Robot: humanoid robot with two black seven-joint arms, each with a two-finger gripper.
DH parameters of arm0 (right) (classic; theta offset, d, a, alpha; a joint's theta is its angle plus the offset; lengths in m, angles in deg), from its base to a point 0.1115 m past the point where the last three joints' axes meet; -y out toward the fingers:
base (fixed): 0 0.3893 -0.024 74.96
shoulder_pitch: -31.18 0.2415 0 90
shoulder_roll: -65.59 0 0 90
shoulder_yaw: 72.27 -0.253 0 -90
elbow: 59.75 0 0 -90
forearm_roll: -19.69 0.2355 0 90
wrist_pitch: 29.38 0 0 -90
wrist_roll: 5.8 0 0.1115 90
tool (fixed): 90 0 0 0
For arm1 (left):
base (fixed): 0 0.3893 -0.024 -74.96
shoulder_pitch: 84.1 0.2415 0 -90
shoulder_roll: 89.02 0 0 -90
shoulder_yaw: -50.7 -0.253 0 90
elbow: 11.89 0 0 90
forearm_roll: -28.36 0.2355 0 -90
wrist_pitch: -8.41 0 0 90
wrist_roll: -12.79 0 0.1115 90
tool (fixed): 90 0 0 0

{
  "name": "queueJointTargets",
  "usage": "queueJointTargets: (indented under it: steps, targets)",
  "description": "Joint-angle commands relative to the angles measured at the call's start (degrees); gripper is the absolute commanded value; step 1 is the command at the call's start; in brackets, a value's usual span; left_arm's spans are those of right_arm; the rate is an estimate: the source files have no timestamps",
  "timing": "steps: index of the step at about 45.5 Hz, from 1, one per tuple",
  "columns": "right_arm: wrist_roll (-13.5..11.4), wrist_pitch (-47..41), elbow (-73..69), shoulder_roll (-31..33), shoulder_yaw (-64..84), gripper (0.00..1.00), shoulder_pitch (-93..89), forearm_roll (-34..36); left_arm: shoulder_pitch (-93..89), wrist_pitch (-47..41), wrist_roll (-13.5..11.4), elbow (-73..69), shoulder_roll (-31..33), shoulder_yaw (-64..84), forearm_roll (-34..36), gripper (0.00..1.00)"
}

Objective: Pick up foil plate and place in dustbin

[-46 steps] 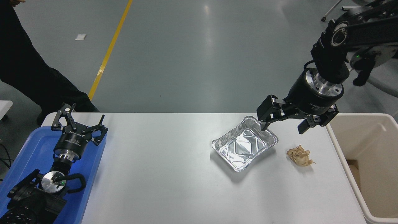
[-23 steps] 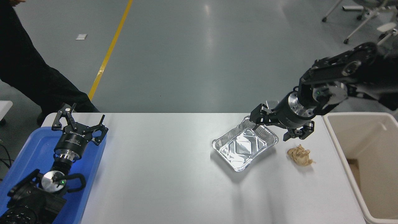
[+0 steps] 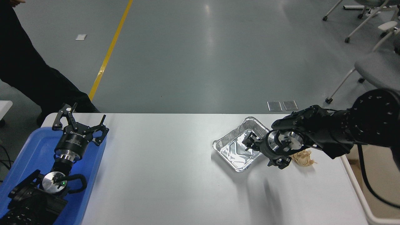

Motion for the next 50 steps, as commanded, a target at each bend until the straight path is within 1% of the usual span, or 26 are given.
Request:
queueJointTargets:
  steps: [1,8,13,18,19,20,22,23,27,30,39,50]
  targets:
    - [-0.1,3.1,9.0,-0.6,-4.6,0.94,-8.0,1.7,0.0,0.0,0.0,0.0,0.0,0.0,-0.1,0.99]
    - [-0.1,4.8,10.5,-0.6,-6.2,0.93,-8.7,1.2,0.0,0.0,0.0,-0.1,0.0,0.0,-0.1,0.99]
    - [-0.1,4.7,10.9,-0.6,-6.2,0.83,-8.9,0.8,0.0,0.0,0.0,-0.1,0.0,0.0,-0.1,0.99]
    - [0.0,4.3,10.7,-0.6,-6.2,0.64,-9.0,0.3,0.0,0.0,0.0,0.0,0.0,0.0,-0.1,0.99]
    - [0.0,4.3,10.5,-0.6,-6.2,0.58,-9.1,-0.1,0.0,0.0,0.0,0.0,0.0,0.0,-0.1,0.99]
    - [0.0,4.2,10.3,-0.6,-6.2,0.48,-9.3,-0.7,0.0,0.0,0.0,0.0,0.0,0.0,-0.1,0.99]
    - [0.0,4.1,10.1,-0.6,-6.2,0.37,-9.8,-1.3,0.0,0.0,0.0,0.0,0.0,0.0,-0.1,0.99]
    - [0.0,4.1,10.1,-0.6,-6.4,0.33,-10.0,-1.4,0.0,0.0,0.0,-0.1,0.0,0.0,-0.1,0.99]
    - [0.1,4.1,10.1,-0.6,-6.9,0.24,-10.3,-1.6,0.0,0.0,0.0,0.0,0.0,0.0,-0.1,0.99]
    - [0.1,4.1,10.1,-0.6,-7.1,0.22,-10.3,-1.7,-0.1,0.0,0.0,0.0,0.0,0.0,-0.1,0.99]
    - [0.2,3.9,9.9,-0.6,-7.1,0.0,-10.2,-1.7,0.0,0.0,0.0,-0.1,0.0,0.0,-0.1,0.99]
    - [0.3,3.4,8.4,-0.6,-7.2,0.0,-9.3,-1.7,0.0,0.0,0.0,0.0,0.0,0.0,-0.1,0.99]
